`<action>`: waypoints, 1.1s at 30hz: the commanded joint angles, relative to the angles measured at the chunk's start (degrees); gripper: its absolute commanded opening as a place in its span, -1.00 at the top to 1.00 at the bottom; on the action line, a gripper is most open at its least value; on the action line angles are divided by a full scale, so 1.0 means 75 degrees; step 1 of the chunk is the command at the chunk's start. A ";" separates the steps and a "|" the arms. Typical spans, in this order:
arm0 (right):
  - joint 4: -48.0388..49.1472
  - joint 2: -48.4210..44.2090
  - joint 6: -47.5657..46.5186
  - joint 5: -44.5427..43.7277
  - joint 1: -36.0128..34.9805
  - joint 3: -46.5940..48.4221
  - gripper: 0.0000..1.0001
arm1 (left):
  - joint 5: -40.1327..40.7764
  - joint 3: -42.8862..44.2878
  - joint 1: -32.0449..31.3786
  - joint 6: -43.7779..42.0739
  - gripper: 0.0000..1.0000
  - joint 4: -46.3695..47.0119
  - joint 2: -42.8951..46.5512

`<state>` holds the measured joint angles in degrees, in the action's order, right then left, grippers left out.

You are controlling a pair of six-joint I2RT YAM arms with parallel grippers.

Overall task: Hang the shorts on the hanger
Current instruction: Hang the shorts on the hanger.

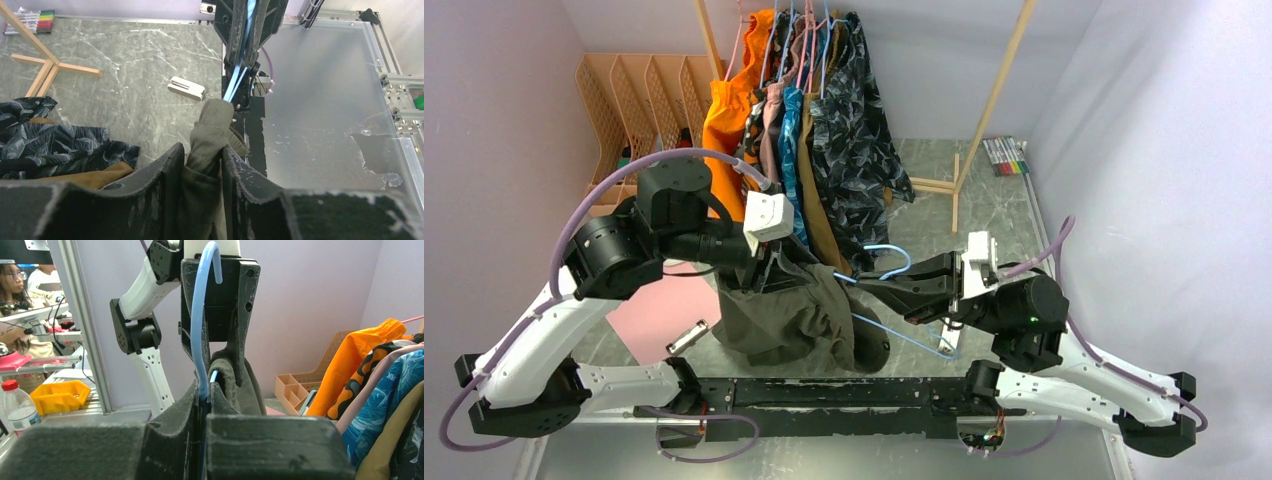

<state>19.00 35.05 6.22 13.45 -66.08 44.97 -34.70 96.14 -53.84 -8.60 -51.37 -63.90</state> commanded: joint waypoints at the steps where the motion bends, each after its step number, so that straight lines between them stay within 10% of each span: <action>1: 0.0829 0.0013 0.0048 0.0085 0.0001 0.0139 1.00 | -0.0032 -0.0056 -0.0039 0.0076 0.26 0.0368 0.0004; 33: 0.1616 0.0552 0.0834 0.0322 0.0000 0.0097 1.00 | -0.0843 -0.1367 -0.0208 0.0396 0.34 0.1456 -0.0153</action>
<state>25.04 39.86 11.42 14.46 -65.84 43.81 -40.60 88.47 -54.83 -5.17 -41.76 -64.51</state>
